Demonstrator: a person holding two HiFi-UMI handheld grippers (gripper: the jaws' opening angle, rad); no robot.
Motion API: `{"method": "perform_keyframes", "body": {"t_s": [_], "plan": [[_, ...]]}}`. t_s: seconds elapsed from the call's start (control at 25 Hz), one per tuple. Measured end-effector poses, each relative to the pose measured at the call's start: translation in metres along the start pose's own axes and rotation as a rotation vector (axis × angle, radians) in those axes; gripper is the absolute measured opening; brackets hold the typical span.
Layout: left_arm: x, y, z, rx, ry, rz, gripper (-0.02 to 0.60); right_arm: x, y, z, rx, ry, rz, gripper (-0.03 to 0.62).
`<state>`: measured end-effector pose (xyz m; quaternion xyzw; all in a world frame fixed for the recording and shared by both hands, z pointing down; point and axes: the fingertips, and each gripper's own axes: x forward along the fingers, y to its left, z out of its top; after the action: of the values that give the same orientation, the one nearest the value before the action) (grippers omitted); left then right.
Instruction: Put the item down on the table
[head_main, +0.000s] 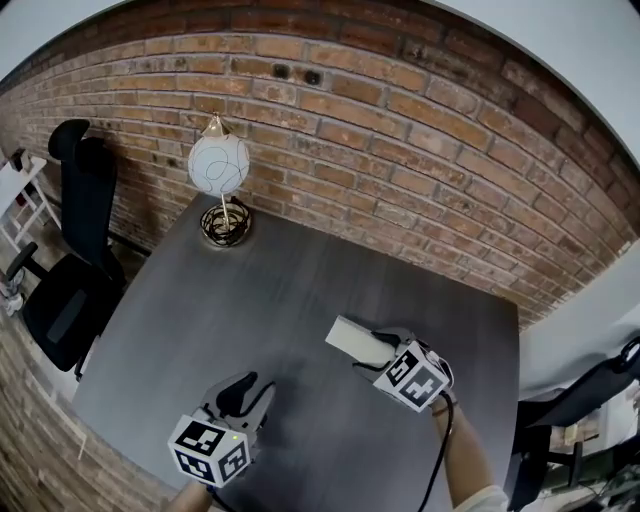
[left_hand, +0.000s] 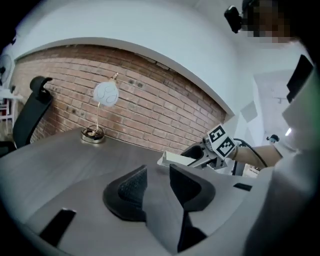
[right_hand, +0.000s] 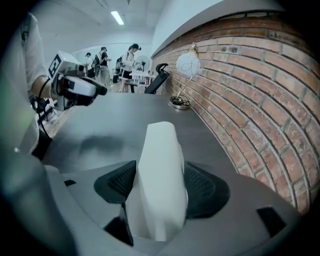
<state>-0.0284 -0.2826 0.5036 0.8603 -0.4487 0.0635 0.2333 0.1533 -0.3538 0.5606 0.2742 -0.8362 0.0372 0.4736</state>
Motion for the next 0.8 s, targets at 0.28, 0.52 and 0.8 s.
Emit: {"method": "perform_keyframes", "body": {"t_s": [0.28,0.52,0.8], "plan": [[0.005,0.011,-0.009,0.026,-0.019,0.052,0.126,0.028,-0.028,-0.011,0.005,0.016,0.032,0.314],[0.009,0.028,-0.023,0.003,-0.006,0.086,0.121,0.051,-0.046,-0.017,0.038,0.022,0.077,0.314],[0.014,0.044,-0.029,-0.010,-0.003,0.110,0.121,0.058,-0.059,-0.005,0.088,-0.003,0.153,0.314]]}}
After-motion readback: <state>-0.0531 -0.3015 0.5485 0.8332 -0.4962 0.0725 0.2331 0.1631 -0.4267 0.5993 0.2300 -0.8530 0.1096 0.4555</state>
